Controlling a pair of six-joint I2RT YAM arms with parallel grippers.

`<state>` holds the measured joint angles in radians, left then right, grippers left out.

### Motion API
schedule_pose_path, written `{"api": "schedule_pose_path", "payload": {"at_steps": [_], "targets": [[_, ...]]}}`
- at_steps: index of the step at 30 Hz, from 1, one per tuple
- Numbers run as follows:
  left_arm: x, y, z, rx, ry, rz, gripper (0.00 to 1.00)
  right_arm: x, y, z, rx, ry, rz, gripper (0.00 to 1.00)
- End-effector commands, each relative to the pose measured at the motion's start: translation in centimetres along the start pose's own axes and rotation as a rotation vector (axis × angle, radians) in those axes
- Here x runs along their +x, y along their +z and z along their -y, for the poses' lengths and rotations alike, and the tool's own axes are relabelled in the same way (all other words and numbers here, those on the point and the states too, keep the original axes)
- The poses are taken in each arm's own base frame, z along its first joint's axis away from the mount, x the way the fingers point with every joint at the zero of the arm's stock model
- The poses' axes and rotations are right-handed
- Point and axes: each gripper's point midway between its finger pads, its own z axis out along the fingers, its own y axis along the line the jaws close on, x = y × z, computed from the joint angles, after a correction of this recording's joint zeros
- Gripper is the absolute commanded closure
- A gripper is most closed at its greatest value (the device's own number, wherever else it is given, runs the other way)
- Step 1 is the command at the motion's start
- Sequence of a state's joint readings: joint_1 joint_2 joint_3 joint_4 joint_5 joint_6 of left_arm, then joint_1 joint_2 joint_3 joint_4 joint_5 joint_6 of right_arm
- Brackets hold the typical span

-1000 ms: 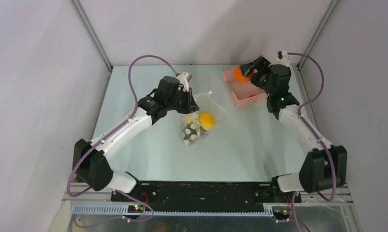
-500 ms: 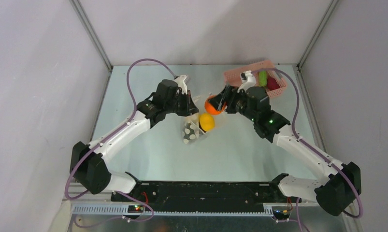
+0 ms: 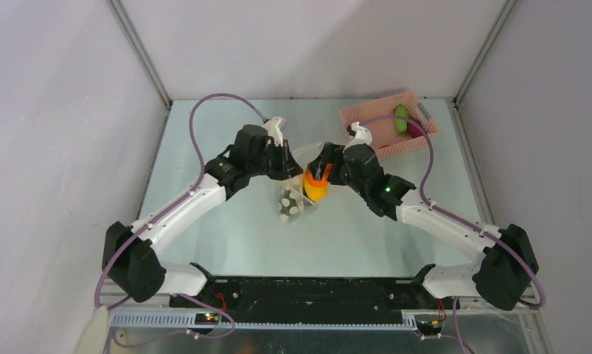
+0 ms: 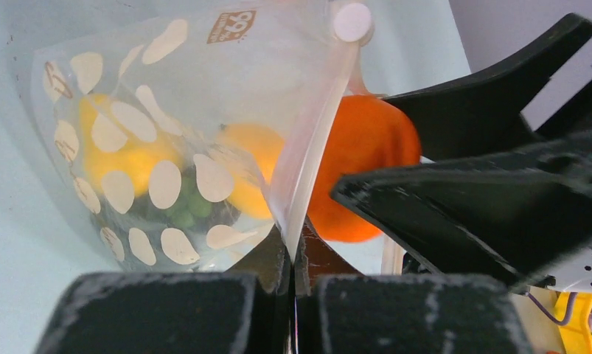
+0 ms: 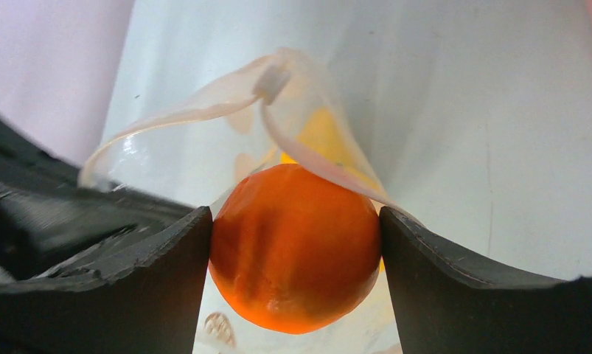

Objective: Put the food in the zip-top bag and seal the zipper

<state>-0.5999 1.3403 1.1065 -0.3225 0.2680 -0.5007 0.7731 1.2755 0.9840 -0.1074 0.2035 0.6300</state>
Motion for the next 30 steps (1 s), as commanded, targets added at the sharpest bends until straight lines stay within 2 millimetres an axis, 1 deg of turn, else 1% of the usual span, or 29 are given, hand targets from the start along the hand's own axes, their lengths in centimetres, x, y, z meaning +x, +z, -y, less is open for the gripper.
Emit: {"api": "schedule_pose_path", "payload": {"at_steps": [1, 5, 6, 7, 8, 9, 10, 11, 12, 13, 14, 15, 18, 21, 22, 23, 25, 27, 30], "targets": [[-1.1, -1.1, 2.0, 0.070, 0.009, 0.047, 1.00, -1.5, 0.9, 1.8, 0.161, 0.046, 0.120, 0.73], [-0.8, -1.2, 2.3, 0.080, 0.011, 0.040, 1.00, -1.8, 1.5, 1.5, 0.196, 0.052, 0.153, 0.71], [-0.7, -1.1, 2.3, 0.083, 0.012, 0.036, 1.00, -1.6, 1.7, 1.1, 0.194, 0.055, 0.150, 0.70], [-0.7, -1.1, 2.3, 0.084, 0.012, 0.036, 1.00, -1.5, 1.8, 1.1, 0.199, 0.056, 0.151, 0.66], [-0.7, -1.1, 2.4, 0.086, 0.013, 0.036, 1.00, -1.1, 2.1, 0.7, 0.198, 0.058, 0.143, 0.65], [-0.7, -1.1, 2.4, 0.086, 0.013, 0.034, 1.00, -1.1, 2.2, 0.6, 0.206, 0.057, 0.143, 0.62], [-0.6, -1.1, 2.5, 0.089, 0.013, 0.033, 1.00, -0.7, 2.4, 0.6, 0.217, 0.061, 0.136, 0.60], [-0.7, -1.1, 2.5, 0.090, 0.013, 0.034, 1.00, -0.6, 2.4, 0.7, 0.232, 0.061, 0.137, 0.54], [-0.6, -1.2, 2.5, 0.092, 0.011, 0.035, 1.00, -0.3, 2.6, 0.7, 0.234, 0.062, 0.132, 0.51], [-0.6, -1.2, 2.5, 0.093, 0.010, 0.035, 1.00, -0.3, 2.7, 0.6, 0.231, 0.063, 0.129, 0.45], [-0.5, -1.2, 2.6, 0.094, 0.010, 0.034, 1.00, -0.1, 2.8, 0.5, 0.229, 0.061, 0.124, 0.42], [-0.4, -1.2, 2.6, 0.096, 0.010, 0.031, 1.00, -0.1, 2.7, 0.4, 0.225, 0.059, 0.121, 0.37], [-0.5, -1.2, 2.6, 0.095, 0.011, 0.032, 1.00, -0.1, 2.5, 0.1, 0.216, 0.043, 0.121, 0.29], [-0.6, -1.2, 2.7, 0.095, 0.015, 0.034, 1.00, -0.2, 2.1, -0.6, 0.186, 0.022, 0.115, 0.16], [-0.7, -1.3, 2.7, 0.096, 0.016, 0.035, 1.00, -0.3, 2.0, -0.8, 0.177, 0.017, 0.116, 0.06], [-0.7, -1.4, 2.7, 0.093, 0.018, 0.038, 1.00, -0.4, 1.8, -1.0, 0.169, 0.004, 0.119, 0.03], [-0.9, -1.5, 2.6, 0.088, 0.019, 0.044, 1.00, -0.5, 1.5, -1.3, 0.156, -0.008, 0.118, 0.01], [-1.0, -1.6, 2.6, 0.083, 0.020, 0.050, 1.00, -0.8, 1.1, -1.6, 0.143, -0.015, 0.116, 0.01], [-1.0, -1.6, 2.5, 0.074, 0.020, 0.053, 1.00, -1.3, 0.3, -2.5, 0.097, -0.031, 0.116, 0.00]]}}
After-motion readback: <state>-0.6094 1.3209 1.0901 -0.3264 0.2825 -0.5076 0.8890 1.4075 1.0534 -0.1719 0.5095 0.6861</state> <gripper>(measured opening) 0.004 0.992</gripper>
